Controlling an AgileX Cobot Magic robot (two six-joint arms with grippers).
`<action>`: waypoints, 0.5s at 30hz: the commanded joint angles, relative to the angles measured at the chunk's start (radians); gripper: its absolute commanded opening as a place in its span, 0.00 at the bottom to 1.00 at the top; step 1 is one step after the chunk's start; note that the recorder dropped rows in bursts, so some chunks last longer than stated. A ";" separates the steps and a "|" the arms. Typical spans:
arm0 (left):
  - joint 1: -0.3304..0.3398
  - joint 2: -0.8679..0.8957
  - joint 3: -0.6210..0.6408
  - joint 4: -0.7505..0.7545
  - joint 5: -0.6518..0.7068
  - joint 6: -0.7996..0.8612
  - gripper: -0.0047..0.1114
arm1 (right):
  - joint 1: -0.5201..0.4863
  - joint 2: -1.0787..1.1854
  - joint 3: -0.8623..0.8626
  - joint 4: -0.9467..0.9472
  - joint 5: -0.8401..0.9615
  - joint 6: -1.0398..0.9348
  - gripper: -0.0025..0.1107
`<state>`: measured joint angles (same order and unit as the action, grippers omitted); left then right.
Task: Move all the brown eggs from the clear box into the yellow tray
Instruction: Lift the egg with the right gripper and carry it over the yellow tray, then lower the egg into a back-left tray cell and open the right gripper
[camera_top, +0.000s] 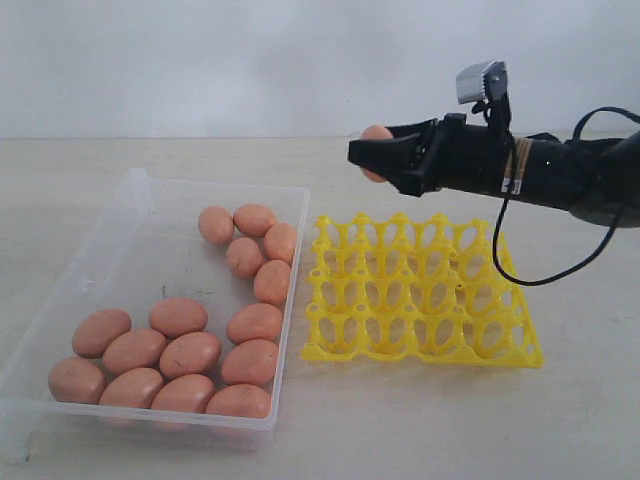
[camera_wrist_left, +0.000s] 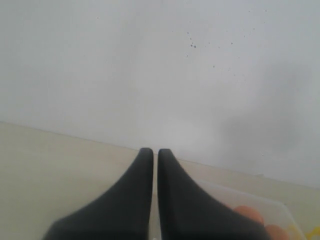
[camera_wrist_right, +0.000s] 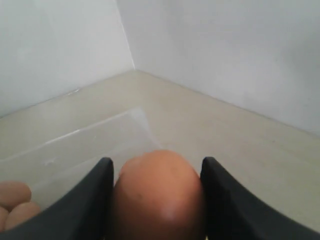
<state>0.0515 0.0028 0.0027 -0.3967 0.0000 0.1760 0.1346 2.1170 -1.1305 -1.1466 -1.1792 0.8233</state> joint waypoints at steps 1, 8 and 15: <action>-0.004 -0.003 -0.003 -0.005 0.000 0.006 0.07 | 0.022 0.067 -0.062 -0.070 0.006 0.051 0.02; -0.004 -0.003 -0.003 -0.005 0.000 0.006 0.07 | 0.055 0.128 -0.078 -0.060 0.066 -0.034 0.02; -0.004 -0.003 -0.003 -0.005 0.000 0.006 0.07 | 0.102 0.128 -0.080 0.009 0.152 -0.098 0.02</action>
<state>0.0515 0.0028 0.0027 -0.3967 0.0000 0.1760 0.2232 2.2473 -1.2042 -1.1765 -1.0571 0.7515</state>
